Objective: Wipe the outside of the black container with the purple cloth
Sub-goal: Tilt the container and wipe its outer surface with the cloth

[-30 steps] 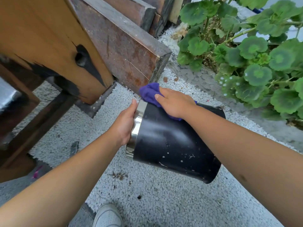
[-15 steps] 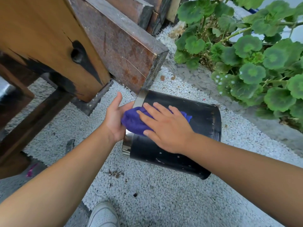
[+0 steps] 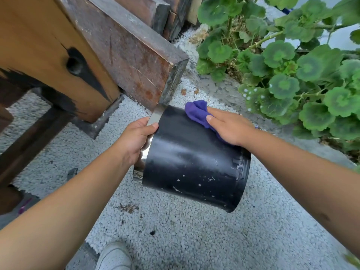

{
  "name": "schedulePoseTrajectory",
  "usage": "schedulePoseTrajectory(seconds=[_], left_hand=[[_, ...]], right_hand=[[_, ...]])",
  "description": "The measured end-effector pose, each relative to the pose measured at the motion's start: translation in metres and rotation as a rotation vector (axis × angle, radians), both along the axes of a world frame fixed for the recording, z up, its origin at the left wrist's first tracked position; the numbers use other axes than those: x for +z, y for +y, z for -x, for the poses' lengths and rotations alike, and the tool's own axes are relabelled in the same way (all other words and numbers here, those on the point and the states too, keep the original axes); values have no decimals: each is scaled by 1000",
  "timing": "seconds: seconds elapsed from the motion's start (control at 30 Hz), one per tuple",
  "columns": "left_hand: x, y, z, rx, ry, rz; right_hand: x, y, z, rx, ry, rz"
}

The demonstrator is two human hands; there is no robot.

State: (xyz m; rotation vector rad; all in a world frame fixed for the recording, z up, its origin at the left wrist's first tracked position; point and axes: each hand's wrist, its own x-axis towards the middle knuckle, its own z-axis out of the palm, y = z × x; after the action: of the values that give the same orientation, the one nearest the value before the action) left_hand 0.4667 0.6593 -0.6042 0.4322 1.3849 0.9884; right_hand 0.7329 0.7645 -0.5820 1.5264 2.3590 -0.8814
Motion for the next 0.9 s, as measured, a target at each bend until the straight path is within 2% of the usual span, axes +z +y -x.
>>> schedulePoseTrajectory(seconds=[0.13, 0.4, 0.6, 0.77, 0.9], left_hand=[[4, 3, 0, -13, 1, 19], [14, 14, 0, -72, 13, 13], [20, 1, 3, -158, 70, -42], [3, -91, 12, -375, 318, 20], [-1, -108, 7, -328, 368, 43]], right_hand=[[11, -21, -2, 145, 33, -60], [32, -95, 31, 505, -110, -294], [34, -64, 34, 479, -77, -250], [27, -50, 40, 432, -56, -254], [24, -45, 43, 392, -16, -247]])
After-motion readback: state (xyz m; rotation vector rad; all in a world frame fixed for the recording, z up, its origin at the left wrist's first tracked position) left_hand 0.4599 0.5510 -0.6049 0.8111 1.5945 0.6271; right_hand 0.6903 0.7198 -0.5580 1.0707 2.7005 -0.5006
